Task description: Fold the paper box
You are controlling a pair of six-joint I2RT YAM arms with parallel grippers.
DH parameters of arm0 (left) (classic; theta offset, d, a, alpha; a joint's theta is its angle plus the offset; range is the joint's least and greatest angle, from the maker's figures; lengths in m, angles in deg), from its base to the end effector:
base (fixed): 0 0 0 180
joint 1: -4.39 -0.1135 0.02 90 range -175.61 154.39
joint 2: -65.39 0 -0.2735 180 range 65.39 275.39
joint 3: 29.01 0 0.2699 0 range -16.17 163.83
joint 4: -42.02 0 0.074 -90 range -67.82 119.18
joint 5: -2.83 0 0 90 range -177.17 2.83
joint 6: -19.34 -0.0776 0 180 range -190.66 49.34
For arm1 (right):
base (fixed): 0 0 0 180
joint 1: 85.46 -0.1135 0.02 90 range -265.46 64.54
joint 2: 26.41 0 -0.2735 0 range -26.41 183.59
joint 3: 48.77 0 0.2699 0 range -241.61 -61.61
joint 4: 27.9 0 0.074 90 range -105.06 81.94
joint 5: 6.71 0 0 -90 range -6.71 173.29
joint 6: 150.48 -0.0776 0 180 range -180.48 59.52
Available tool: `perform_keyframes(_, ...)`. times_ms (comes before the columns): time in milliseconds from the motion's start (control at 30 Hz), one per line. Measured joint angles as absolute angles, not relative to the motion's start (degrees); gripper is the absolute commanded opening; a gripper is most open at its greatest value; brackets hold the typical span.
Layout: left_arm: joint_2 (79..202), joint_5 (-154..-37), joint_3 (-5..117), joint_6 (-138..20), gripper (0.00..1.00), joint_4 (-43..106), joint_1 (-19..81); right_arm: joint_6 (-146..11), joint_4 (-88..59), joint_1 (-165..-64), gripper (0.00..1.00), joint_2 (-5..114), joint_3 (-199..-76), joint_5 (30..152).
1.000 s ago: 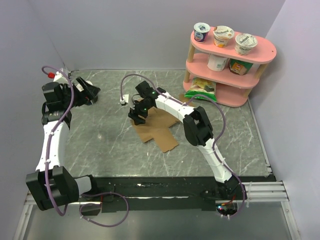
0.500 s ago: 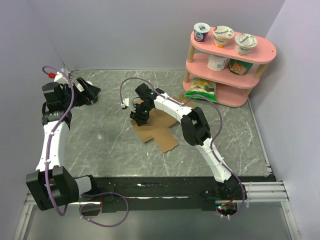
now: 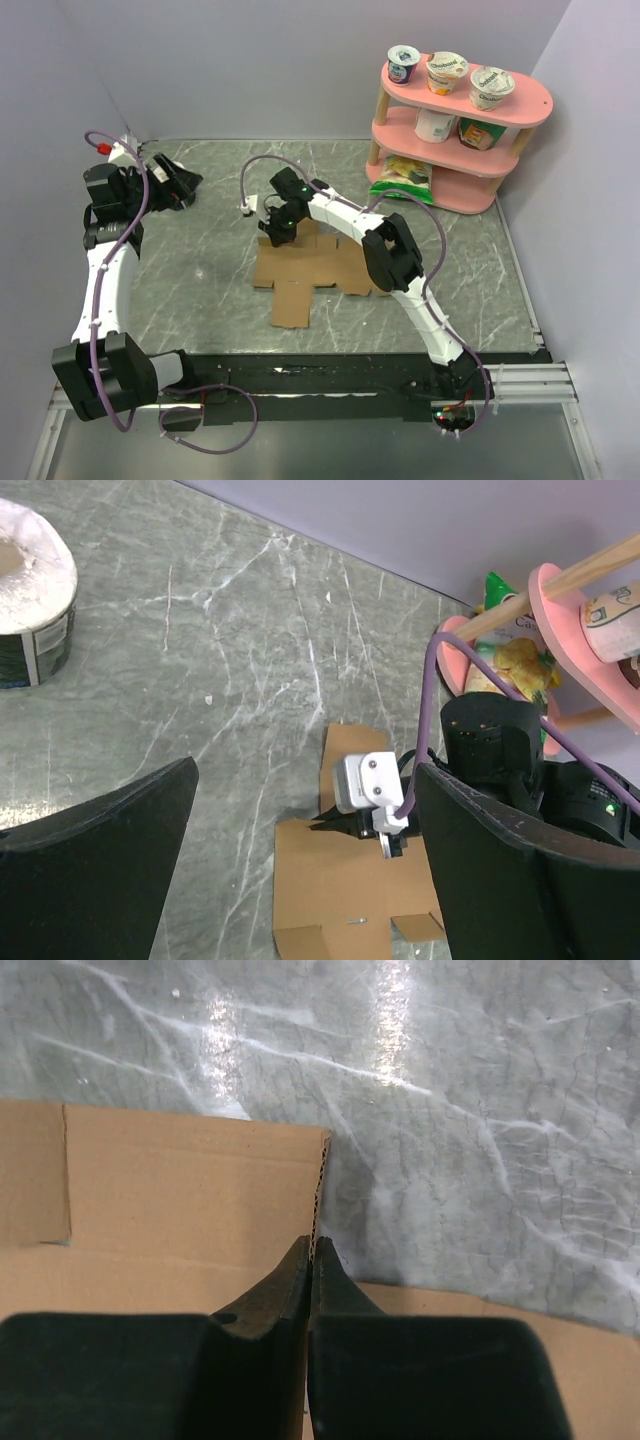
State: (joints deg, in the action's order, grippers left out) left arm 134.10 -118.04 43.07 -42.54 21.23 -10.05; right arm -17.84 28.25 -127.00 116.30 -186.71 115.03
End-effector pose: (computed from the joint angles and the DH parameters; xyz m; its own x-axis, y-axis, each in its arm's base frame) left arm 0.3240 0.0423 0.3421 -0.3783 -0.5151 -0.7691 0.0927 0.8056 -0.5852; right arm 0.4030 0.4116 0.1344 0.0305 -0.7427 -0.6690 -0.9988 -0.0490 0.0090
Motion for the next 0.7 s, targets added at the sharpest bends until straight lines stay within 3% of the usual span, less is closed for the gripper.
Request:
perform_keyframes(200,133.99,-119.42,43.07,-42.98,0.96,21.58,-10.05,-23.07,23.51,-126.96,0.0,110.14,-179.76,111.73)
perform_keyframes(500,133.46,-129.32,42.02,-42.7,0.96,28.18,-8.8,-39.77,10.29,-126.17,0.0,85.22,-163.5,92.46)
perform_keyframes(700,133.46,-131.24,42.02,-46.26,0.96,28.38,-2.64,-47.92,-1.14,-125.84,0.0,68.33,-150.6,79.56)
